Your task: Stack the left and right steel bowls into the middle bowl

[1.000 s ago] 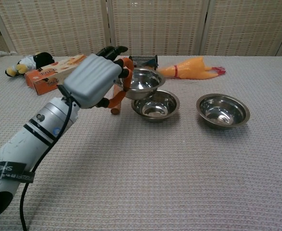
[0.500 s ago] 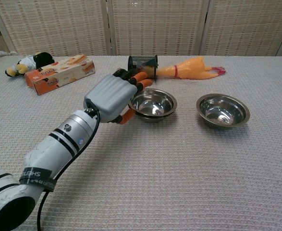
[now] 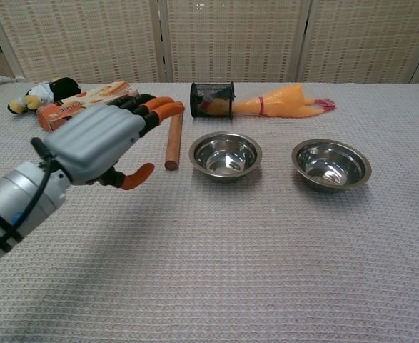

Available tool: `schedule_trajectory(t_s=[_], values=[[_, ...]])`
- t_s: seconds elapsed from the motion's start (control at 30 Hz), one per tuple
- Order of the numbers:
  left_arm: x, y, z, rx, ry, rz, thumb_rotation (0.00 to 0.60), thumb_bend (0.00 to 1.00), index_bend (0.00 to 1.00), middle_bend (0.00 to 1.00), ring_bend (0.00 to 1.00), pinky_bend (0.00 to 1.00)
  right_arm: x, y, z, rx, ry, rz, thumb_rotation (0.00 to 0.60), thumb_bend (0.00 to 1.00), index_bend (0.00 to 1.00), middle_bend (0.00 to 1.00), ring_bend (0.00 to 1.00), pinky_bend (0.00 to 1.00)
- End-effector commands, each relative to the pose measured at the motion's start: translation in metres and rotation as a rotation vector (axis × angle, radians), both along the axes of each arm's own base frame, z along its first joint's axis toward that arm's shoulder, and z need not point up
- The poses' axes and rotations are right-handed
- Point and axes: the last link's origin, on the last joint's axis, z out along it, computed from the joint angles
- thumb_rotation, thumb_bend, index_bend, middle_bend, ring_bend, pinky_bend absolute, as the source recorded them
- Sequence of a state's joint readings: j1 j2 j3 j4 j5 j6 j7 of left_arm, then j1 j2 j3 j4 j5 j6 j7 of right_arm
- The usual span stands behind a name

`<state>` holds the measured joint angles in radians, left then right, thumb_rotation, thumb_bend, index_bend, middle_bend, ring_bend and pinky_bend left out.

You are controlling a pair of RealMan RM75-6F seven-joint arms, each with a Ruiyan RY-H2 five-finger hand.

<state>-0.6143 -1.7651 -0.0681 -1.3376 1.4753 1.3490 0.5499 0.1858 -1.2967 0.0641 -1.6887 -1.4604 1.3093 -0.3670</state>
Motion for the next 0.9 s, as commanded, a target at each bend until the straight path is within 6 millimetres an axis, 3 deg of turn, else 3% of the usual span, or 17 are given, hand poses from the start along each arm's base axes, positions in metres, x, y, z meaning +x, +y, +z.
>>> schedule_trajectory(t_s=[0.03,0.07,0.13,0.27,0.57,0.8,0.9], values=[[-0.046,-0.025,0.039,0.064,0.04,0.094,0.6,0.44,0.0,0.0,0.0,0.1,0.009,-0.016,-0.018,0.023,0.021,0.046,0.6,0.12,0.1,0.0,0.0,0.0],[-0.057,-0.029,0.046,0.082,0.041,0.116,0.6,0.44,0.0,0.0,0.0,0.1,0.011,-0.022,-0.025,0.033,0.015,0.047,0.6,0.12,0.15,0.0,0.0,0.0],[-0.101,-0.046,0.076,0.138,0.017,0.238,0.6,0.44,0.0,0.0,0.0,0.1,0.018,-0.046,-0.053,0.085,0.006,0.052,0.6,0.13,0.21,0.0,0.0,0.0],[-0.13,-0.061,0.103,0.188,-0.018,0.265,0.6,0.43,0.0,0.0,0.0,0.09,0.024,-0.065,-0.085,0.114,0.034,0.076,0.6,0.16,0.31,0.0,0.0,0.0],[-0.152,-0.07,0.131,0.244,-0.082,0.308,0.6,0.44,0.0,0.0,0.0,0.08,0.033,-0.093,-0.122,0.091,0.051,0.104,0.6,0.23,0.43,0.0,0.0,0.0],[-0.164,-0.069,0.136,0.249,-0.086,0.341,0.6,0.44,0.0,0.0,0.0,0.08,0.045,-0.104,-0.134,0.025,0.042,0.157,0.6,0.38,0.72,0.08,0.0,0.01],[-0.166,-0.07,0.139,0.256,-0.094,0.343,0.6,0.44,0.0,0.0,0.0,0.08,0.055,-0.103,-0.131,-0.029,0.011,0.208,0.6,0.4,0.79,0.12,0.0,0.03]])
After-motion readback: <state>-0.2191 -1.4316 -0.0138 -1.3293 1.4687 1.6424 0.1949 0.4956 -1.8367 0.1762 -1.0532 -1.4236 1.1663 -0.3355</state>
